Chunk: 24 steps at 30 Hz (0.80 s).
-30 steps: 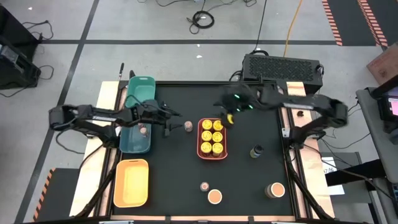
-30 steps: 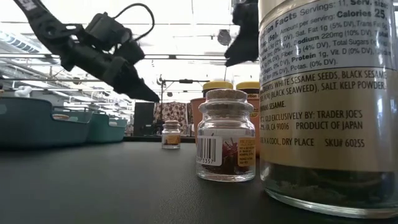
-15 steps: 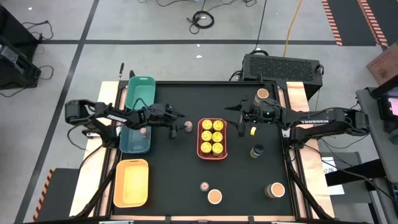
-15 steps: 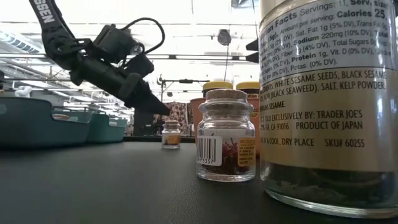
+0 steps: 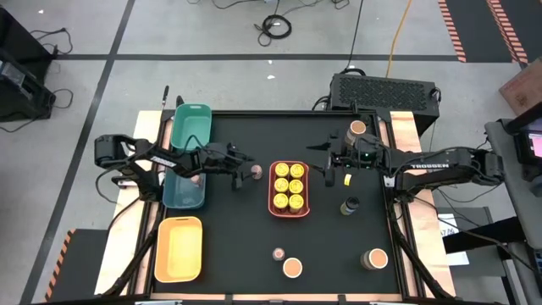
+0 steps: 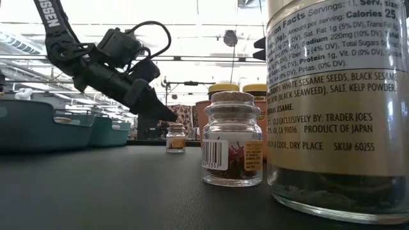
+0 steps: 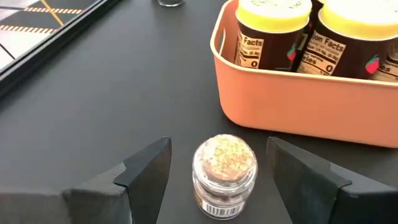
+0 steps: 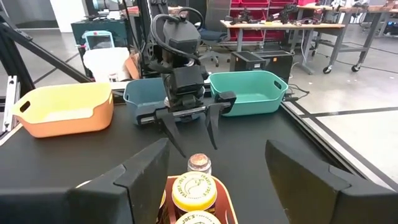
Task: Sort spices by type
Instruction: Put the brown seasoning bottle in the blue bin
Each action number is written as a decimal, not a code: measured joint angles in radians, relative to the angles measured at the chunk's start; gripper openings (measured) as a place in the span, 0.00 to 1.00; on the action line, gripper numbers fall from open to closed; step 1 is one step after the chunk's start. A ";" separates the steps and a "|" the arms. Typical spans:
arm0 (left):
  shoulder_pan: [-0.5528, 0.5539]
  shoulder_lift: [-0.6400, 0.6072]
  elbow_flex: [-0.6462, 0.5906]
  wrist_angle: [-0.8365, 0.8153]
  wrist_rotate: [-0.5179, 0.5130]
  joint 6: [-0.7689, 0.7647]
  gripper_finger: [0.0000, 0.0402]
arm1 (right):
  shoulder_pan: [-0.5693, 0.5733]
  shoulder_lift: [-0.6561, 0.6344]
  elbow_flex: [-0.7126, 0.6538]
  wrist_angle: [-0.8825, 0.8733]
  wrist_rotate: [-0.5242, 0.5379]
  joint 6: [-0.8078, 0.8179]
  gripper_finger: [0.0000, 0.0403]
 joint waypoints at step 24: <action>-0.043 0.132 0.052 0.055 -0.049 -0.019 0.67 | 0.000 0.001 0.000 0.005 0.000 0.001 0.64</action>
